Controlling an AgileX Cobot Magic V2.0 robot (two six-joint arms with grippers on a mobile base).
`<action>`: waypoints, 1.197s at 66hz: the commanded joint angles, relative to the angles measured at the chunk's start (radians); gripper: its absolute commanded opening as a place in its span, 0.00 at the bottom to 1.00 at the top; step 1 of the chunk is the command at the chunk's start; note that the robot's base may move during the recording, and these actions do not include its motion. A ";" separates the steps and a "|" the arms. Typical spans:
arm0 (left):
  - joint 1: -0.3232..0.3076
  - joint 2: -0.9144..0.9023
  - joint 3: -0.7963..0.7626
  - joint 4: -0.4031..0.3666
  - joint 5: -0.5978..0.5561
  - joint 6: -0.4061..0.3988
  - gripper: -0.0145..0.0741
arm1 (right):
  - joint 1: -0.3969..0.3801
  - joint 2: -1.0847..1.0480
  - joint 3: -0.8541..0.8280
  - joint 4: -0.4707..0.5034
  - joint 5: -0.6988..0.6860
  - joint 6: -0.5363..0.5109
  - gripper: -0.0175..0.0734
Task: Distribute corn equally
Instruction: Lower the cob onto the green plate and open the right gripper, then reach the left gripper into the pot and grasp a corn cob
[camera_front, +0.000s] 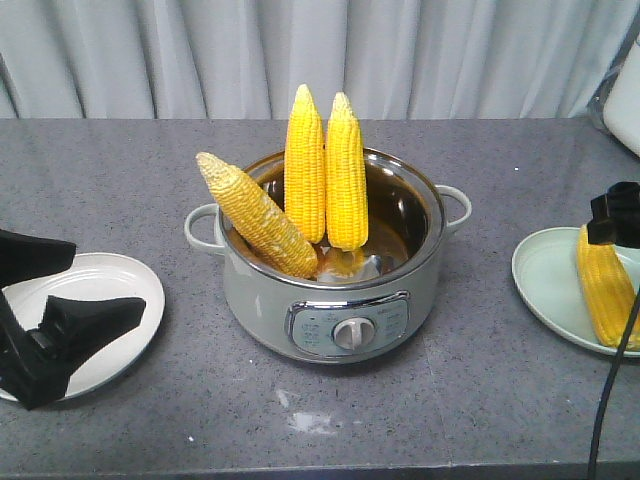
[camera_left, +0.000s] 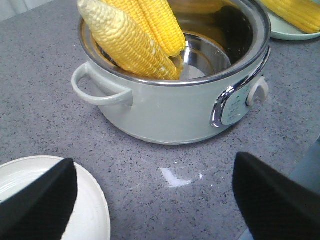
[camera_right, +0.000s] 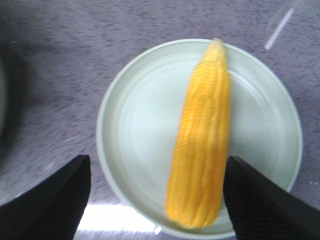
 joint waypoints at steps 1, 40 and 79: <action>-0.007 -0.006 -0.029 -0.034 -0.062 0.001 0.83 | 0.000 -0.117 0.038 0.070 -0.049 -0.056 0.77; -0.007 -0.005 -0.029 -0.038 -0.076 0.001 0.83 | 0.253 -0.567 0.349 -0.099 -0.054 0.069 0.70; -0.007 0.044 -0.058 -0.149 -0.291 0.005 0.89 | 0.253 -0.678 0.365 -0.092 -0.052 0.072 0.70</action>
